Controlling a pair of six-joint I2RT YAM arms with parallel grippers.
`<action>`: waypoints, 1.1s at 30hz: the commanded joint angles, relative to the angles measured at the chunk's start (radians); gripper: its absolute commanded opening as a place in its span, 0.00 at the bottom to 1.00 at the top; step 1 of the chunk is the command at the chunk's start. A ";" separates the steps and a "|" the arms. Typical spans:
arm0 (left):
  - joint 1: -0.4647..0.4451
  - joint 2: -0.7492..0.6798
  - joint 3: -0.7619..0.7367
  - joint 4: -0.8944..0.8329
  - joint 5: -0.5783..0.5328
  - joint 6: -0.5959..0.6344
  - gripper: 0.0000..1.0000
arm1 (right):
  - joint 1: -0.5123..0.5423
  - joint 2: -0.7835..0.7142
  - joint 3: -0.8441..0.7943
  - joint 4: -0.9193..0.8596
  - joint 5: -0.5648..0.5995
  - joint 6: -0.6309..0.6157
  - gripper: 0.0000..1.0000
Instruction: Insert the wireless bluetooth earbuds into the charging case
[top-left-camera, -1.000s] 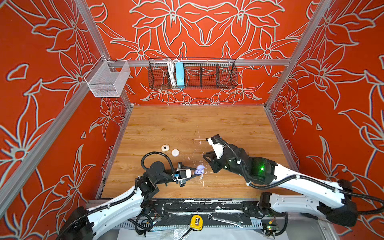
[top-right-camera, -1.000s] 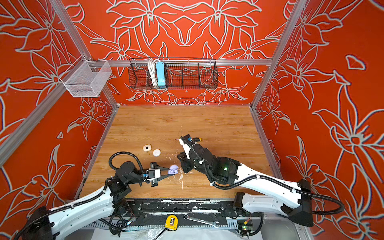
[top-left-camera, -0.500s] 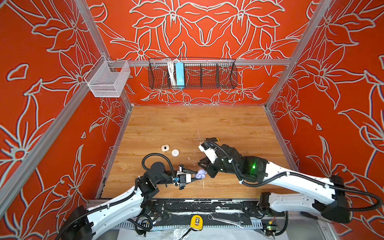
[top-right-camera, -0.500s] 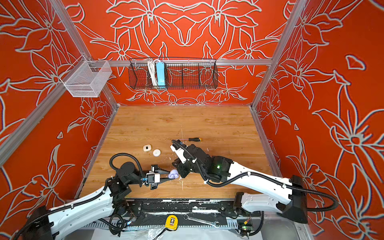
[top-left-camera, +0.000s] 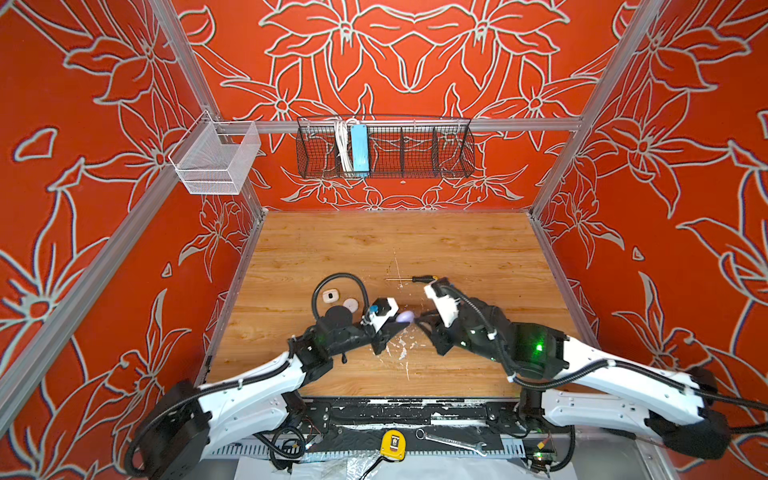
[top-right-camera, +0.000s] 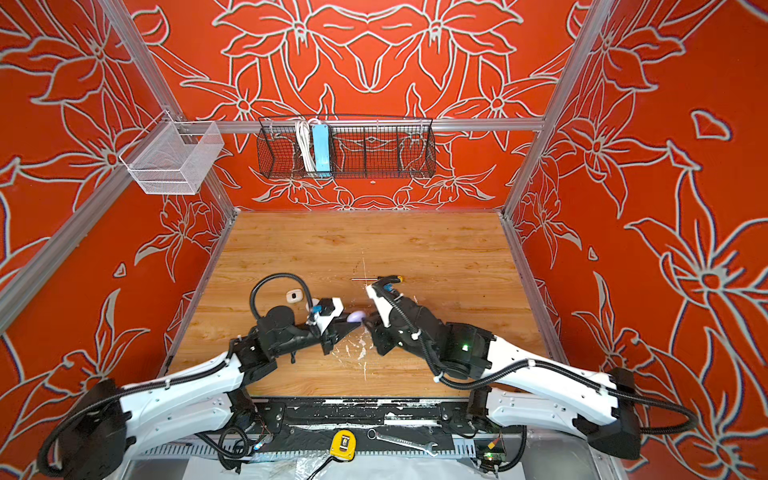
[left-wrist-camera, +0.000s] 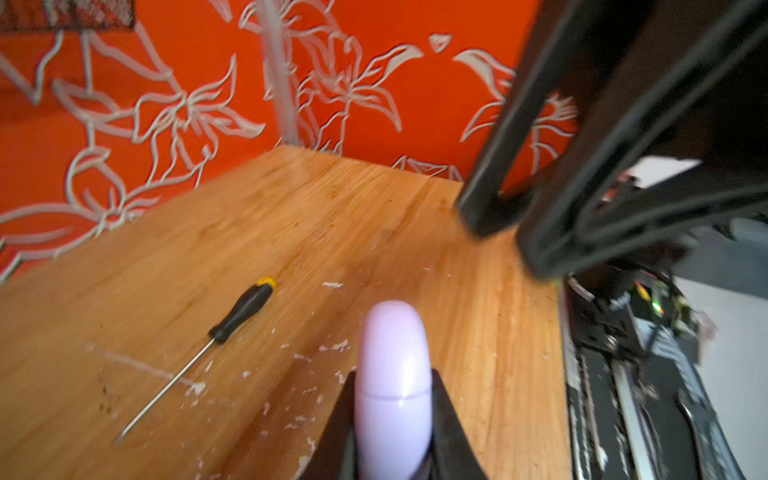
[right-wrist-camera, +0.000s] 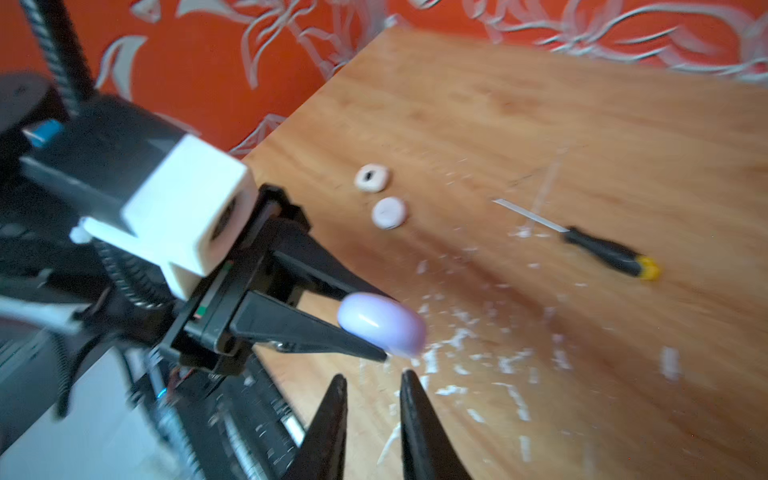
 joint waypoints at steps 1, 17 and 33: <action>-0.002 0.194 0.017 -0.019 -0.197 -0.516 0.00 | -0.090 -0.111 -0.026 -0.072 0.350 0.085 0.44; -0.101 0.576 0.114 -0.170 -0.493 -1.087 0.00 | -0.673 -0.074 -0.223 0.161 0.489 -0.040 0.64; 0.110 -0.070 0.235 -0.799 -0.864 -0.717 0.97 | -0.957 0.203 -0.592 0.882 0.320 -0.362 0.98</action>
